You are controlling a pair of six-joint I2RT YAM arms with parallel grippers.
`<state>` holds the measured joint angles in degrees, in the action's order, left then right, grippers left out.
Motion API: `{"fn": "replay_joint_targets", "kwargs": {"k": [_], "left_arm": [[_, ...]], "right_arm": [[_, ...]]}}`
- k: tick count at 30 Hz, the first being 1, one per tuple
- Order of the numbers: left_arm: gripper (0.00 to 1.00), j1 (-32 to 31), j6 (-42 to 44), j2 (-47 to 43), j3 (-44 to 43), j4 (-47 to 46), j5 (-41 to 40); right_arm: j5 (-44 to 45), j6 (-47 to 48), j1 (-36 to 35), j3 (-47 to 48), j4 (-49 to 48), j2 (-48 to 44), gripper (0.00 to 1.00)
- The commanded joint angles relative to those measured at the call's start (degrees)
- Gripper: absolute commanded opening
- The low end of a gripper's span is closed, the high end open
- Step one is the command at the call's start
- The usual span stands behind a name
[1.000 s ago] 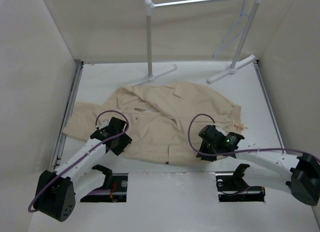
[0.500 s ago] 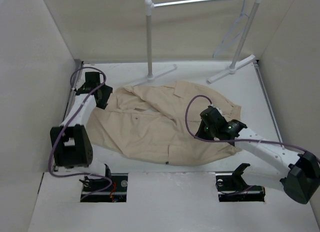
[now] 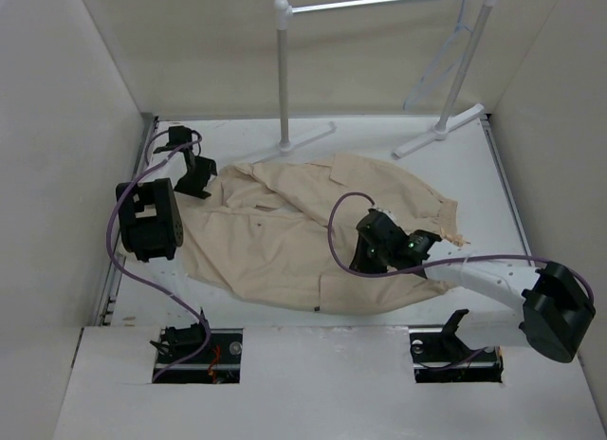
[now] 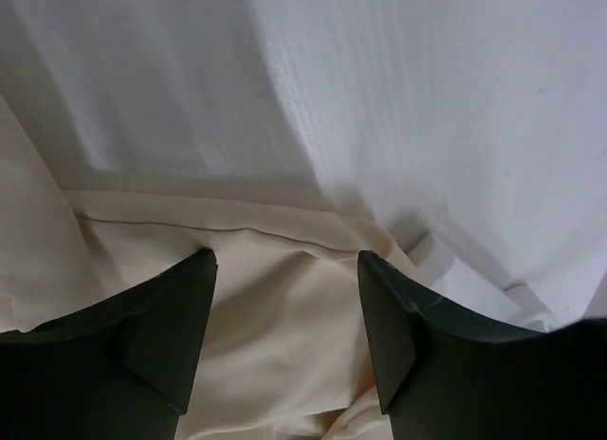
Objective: Place the trousers on the hanger
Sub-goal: Flatten out the trousers at the center of the board.
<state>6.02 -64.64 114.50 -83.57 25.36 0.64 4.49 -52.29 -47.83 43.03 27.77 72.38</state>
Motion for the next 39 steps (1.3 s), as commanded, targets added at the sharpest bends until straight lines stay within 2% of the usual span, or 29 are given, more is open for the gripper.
{"fn": "replay_joint_targets", "kwargs": {"k": [1,4,6,9,11,17,19,20,23,24,25,31,36,39], "left_arm": [[0.58,0.09,-3.21,1.69,-3.61,5.39,0.94],[0.53,0.09,-4.00,3.88,-4.84,6.01,0.50],[0.44,0.53,-5.05,5.20,-4.94,5.23,0.32],[0.18,1.23,-6.02,6.18,-4.85,3.04,1.11],[0.07,1.14,-6.29,4.78,-4.59,0.66,1.90],[0.00,-0.70,-6.02,-2.61,-8.09,-2.43,-1.08],[0.04,-1.05,-5.85,-4.10,-9.50,-1.73,-2.31],[0.10,-1.05,-5.76,-4.28,-9.85,-1.11,-2.84],[0.40,-0.88,-5.84,-0.87,-11.00,2.57,0.04],[0.48,-0.70,-5.93,0.54,-11.26,3.89,1.36],[0.51,-0.70,-6.02,1.77,-11.35,4.34,2.68],[0.60,-1.76,-6.20,4.06,-11.96,3.55,4.45],[0.60,-2.20,-7.07,8.54,-15.91,4.08,4.27],[0.55,-2.28,-7.52,10.48,-17.41,4.16,5.24]], "right_arm": [[0.08,-0.44,-0.20,0.30,-3.42,-0.31,0.26],[0.08,0.08,0.15,0.48,-3.42,-0.13,0.30],[0.17,0.35,0.77,0.48,-3.42,-0.22,0.38],[0.08,0.44,2.17,-0.04,-3.69,-0.48,0.48],[-0.18,0.70,3.05,-0.57,-3.95,-0.66,0.52],[-0.27,2.01,5.86,-0.66,-4.39,-1.10,0.54],[-0.53,2.81,6.57,0.04,-4.65,-0.84,0.55],[-0.80,3.33,6.83,0.48,-4.65,-0.49,0.55],[-0.98,4.39,7.19,1.80,-4.74,0.13,0.55],[-0.98,4.57,7.19,1.97,-4.83,0.13,0.55],[-0.98,4.66,7.19,2.06,-4.92,0.22,0.55],[-2.12,4.92,7.45,1.71,-5.44,0.74,0.55],[-2.73,4.39,7.19,1.54,-5.80,1.36,0.55],[-2.73,4.04,7.19,1.36,-5.80,1.54,0.55]]}}
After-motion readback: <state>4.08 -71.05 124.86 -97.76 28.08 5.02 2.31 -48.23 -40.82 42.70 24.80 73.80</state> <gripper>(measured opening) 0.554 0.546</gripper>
